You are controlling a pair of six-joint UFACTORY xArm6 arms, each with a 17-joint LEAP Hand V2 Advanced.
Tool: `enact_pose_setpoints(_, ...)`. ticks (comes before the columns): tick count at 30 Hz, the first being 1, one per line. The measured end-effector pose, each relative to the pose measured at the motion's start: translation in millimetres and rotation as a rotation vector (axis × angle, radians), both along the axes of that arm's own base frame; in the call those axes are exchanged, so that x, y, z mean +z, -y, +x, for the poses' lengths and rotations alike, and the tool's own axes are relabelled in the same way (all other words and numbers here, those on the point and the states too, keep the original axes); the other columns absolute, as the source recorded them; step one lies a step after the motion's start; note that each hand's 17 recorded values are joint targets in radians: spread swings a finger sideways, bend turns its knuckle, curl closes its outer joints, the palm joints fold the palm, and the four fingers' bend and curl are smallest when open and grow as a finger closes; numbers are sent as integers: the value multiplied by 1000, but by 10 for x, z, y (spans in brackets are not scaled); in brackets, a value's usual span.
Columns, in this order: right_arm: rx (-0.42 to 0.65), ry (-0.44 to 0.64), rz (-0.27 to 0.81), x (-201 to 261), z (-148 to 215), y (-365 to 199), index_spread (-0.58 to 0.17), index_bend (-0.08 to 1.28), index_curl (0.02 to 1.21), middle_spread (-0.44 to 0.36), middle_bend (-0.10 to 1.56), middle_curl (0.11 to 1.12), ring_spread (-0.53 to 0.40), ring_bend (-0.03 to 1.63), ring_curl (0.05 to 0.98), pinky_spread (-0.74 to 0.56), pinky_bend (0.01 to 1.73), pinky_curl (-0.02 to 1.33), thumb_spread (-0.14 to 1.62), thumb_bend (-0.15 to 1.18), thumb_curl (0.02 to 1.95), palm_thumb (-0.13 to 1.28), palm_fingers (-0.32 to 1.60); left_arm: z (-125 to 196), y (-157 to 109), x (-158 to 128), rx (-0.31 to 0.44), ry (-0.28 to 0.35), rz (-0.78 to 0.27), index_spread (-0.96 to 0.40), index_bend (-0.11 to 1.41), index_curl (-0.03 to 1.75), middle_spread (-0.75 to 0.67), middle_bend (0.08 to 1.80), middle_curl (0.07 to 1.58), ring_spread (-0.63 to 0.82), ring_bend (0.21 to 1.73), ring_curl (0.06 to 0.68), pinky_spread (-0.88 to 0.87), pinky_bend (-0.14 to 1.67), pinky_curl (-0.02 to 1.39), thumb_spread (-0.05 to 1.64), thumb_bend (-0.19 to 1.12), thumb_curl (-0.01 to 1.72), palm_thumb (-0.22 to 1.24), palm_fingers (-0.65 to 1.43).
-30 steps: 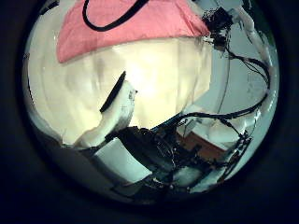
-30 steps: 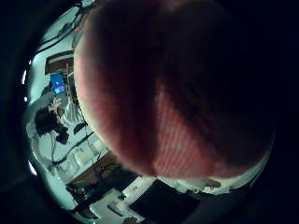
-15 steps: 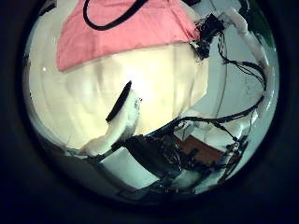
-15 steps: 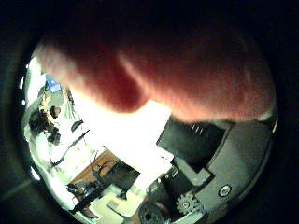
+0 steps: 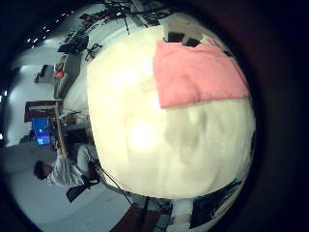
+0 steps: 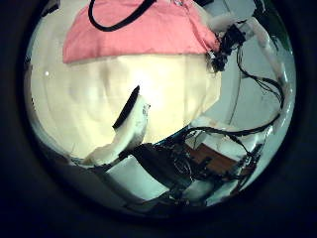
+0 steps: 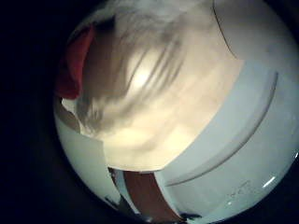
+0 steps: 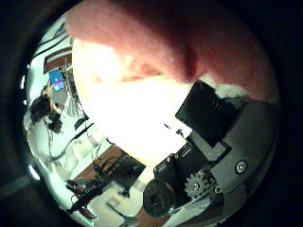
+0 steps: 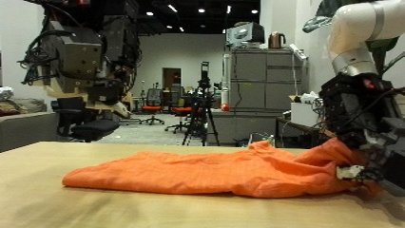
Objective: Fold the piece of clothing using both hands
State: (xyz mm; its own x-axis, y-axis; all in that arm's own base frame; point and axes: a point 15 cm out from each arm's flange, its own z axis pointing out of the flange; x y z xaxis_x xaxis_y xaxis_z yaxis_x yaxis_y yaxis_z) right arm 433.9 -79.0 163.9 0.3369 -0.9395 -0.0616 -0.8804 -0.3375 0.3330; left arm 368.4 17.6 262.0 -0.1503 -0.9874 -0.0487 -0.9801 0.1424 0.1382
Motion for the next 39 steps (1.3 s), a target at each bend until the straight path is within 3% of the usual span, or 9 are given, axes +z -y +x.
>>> enact_pose_setpoints(8, 17, 88, 0, 476, -408, 82, -267, 1103, 776, -113, 1333, 727, -219, 1339, 673, -257, 1256, 774, 1053, 79, 532, 1106, 1129, -32, -50, -5, 3, -5, 2, 4, 170, 358, 102, 201, 342, 277, 437, 210, 196, 248, 335, 1228, -14, 258, 401, 244)
enact_pose_setpoints(17, 23, 218, -21, 1207, -288, 64, -252, 1130, 786, -105, 1358, 716, -211, 1355, 696, -237, 1243, 837, 1032, 35, 591, 1138, 1133, -117, -335, 10, 42, -4, -6, 4, 171, 355, 70, 208, 349, 276, 436, 207, 195, 242, 333, 1226, -13, 258, 406, 249)
enact_pose_setpoints(23, 163, 329, -16, 1933, 53, -786, -245, 1139, 784, -103, 1363, 706, -208, 1359, 702, -239, 1223, 870, 1022, -1, 625, 1145, 1136, -274, -494, -27, 66, -9, -27, 4, 175, 355, 33, 192, 355, 264, 432, 204, 195, 237, 332, 1225, -14, 257, 408, 252)
enact_pose_setpoints(28, 273, 399, 5, 2207, 369, -1643, -241, 1142, 780, -102, 1366, 700, -207, 1357, 706, -241, 1212, 889, 1018, -9, 647, 1150, 1137, -418, -657, -11, 93, 2, -39, 5, 176, 357, 34, 189, 350, 258, 430, 202, 187, 239, 334, 1228, -13, 257, 412, 250)
enact_pose_setpoints(32, 363, 412, 32, 2160, 641, -2354, -238, 1149, 778, -101, 1365, 696, -205, 1356, 706, -242, 1201, 903, 1013, -12, 665, 1140, 1141, -441, -655, -22, 106, 9, -53, 5, 170, 354, 27, 215, 359, 250, 419, 198, 184, 228, 330, 1232, -11, 258, 422, 266)
enact_pose_setpoints(39, 561, 410, 80, 1497, 586, -3788, -234, 1159, 771, -101, 1368, 689, -202, 1356, 706, -244, 1179, 921, 1007, -14, 689, 1118, 1147, -581, -786, -67, 139, 0, -53, 4, 177, 354, -1, 205, 366, 231, 409, 195, 167, 215, 327, 1234, -14, 258, 426, 275)
